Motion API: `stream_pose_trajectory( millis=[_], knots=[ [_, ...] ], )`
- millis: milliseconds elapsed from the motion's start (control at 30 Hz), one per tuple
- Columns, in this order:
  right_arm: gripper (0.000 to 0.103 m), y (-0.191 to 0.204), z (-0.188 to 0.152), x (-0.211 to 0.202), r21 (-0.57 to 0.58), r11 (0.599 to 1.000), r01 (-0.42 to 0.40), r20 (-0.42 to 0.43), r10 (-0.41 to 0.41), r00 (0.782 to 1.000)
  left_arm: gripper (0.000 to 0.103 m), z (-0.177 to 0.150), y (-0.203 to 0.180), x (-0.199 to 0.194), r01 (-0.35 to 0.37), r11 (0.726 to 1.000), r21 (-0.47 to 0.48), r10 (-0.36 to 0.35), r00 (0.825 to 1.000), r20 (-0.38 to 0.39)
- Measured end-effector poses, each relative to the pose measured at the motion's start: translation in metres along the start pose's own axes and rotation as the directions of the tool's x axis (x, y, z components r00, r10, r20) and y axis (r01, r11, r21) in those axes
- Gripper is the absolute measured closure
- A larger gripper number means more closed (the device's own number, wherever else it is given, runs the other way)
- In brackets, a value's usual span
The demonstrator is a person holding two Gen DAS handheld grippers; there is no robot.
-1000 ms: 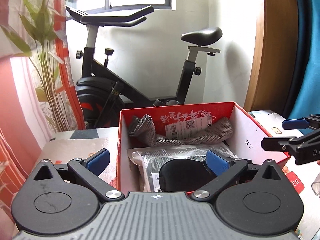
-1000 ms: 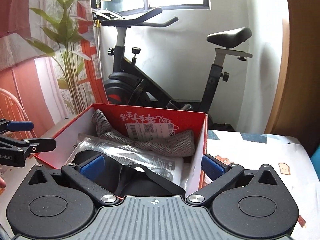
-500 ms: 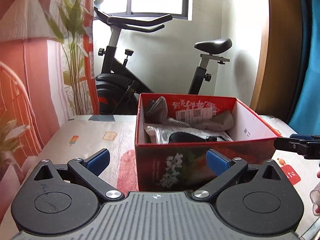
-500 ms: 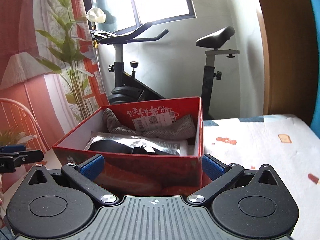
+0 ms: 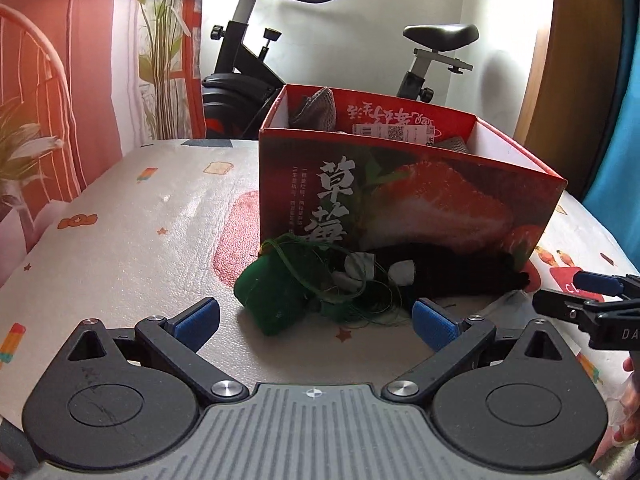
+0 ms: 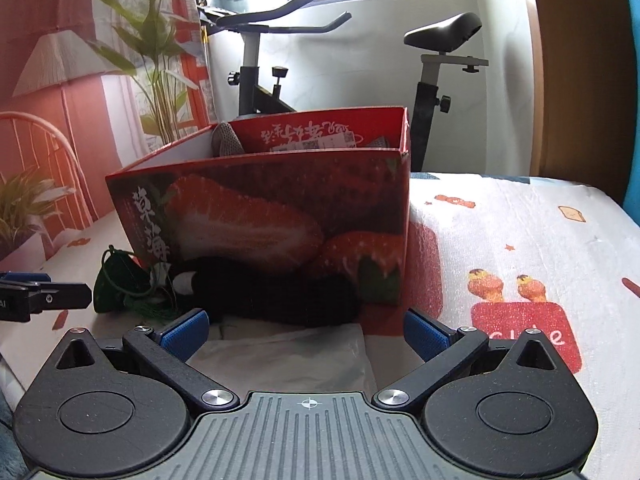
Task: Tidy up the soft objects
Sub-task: 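Move both tools back down to the clear plastic bag on the table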
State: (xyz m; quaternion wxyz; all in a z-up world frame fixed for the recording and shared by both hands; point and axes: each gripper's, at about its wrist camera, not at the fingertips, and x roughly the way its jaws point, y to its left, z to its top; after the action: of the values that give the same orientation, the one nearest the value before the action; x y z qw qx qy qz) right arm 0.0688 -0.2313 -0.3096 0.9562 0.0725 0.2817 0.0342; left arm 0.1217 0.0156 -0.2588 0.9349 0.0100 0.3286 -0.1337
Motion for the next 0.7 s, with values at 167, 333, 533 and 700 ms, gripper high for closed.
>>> stream_pose_trajectory(
  millis=[167, 333, 533, 700],
  knots=[
    [0.000, 0.001, -0.002, 0.006, -0.012, 1.000, -0.010, -0.062, 0.009, 0.998, 0.000, -0.009, -0.001, 0.005, 0.041, 0.999, -0.018, -0.042, 0.998, -0.055],
    [0.000, -0.004, -0.006, 0.015, -0.046, 0.998, 0.038, -0.162, -0.045, 0.986, 0.000, -0.012, -0.001, 0.008, 0.049, 0.998, -0.039, -0.052, 0.996, -0.071],
    [0.000, -0.017, -0.015, 0.019, 0.032, 0.999, 0.014, -0.232, -0.007, 0.973, 0.000, -0.014, -0.007, 0.006, 0.084, 0.996, -0.034, -0.086, 0.993, -0.083],
    [0.000, -0.004, -0.017, 0.021, -0.004, 1.000, -0.013, -0.258, 0.012, 0.966, 0.001, -0.014, -0.008, 0.005, 0.116, 0.993, -0.035, -0.118, 0.990, -0.078]
  ],
)
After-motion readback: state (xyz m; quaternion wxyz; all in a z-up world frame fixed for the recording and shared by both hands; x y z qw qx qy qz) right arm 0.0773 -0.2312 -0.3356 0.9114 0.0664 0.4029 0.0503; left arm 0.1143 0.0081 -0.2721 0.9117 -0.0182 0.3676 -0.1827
